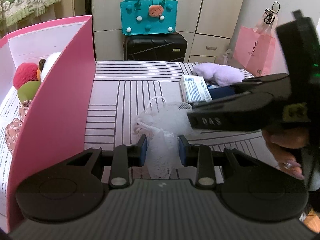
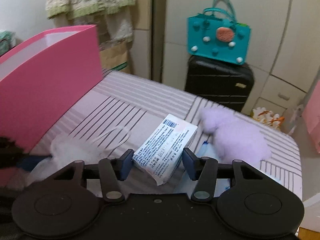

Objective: Organize soft objects
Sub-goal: 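Grasp the small white wipes packet with the right tool while the left tool holds the puff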

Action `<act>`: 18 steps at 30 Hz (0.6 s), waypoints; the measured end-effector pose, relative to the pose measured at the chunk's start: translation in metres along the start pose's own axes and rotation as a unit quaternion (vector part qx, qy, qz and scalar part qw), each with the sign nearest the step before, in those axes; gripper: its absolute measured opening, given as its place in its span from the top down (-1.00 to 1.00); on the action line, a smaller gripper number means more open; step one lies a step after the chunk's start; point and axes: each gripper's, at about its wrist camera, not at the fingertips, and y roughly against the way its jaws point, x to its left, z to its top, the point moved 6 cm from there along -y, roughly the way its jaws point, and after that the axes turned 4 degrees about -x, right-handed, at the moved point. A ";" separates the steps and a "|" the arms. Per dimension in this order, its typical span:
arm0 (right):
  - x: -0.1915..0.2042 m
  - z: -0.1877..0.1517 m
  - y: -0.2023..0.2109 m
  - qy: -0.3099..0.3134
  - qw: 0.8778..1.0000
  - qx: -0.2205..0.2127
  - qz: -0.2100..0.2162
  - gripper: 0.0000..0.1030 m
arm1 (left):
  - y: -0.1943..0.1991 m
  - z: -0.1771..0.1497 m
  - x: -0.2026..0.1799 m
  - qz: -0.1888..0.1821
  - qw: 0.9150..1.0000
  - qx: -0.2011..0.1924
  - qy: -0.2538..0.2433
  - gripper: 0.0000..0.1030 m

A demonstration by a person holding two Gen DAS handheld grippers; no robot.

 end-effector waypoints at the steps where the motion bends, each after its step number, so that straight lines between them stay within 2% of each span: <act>1: 0.001 -0.001 0.001 0.005 1.000 0.004 0.002 -0.13 | 0.000 0.000 0.000 -0.001 1.000 0.001 -0.001 0.40; 7: 0.000 0.006 -0.010 -0.016 1.000 0.007 -0.001 -0.25 | -0.001 0.000 -0.001 0.003 1.000 0.005 -0.008 0.37; 8: -0.002 0.007 -0.012 -0.026 1.000 0.003 0.001 -0.22 | -0.002 0.000 -0.001 0.004 1.000 0.006 -0.008 0.37; 9: -0.003 0.006 -0.011 -0.030 1.000 0.000 0.001 -0.06 | -0.003 0.000 -0.001 0.004 1.000 0.007 -0.005 0.36; 11: -0.004 0.005 -0.008 -0.023 1.000 -0.005 -0.003 0.06 | -0.004 0.001 0.000 0.005 1.000 0.008 0.006 0.36; 15: -0.003 -0.001 0.005 -0.025 1.000 -0.007 0.009 0.11 | -0.004 -0.001 -0.001 0.004 1.000 0.010 0.005 0.40; 18: -0.001 -0.005 0.017 -0.024 1.000 -0.012 0.012 0.11 | -0.002 -0.001 -0.003 -0.012 1.000 0.018 -0.001 0.44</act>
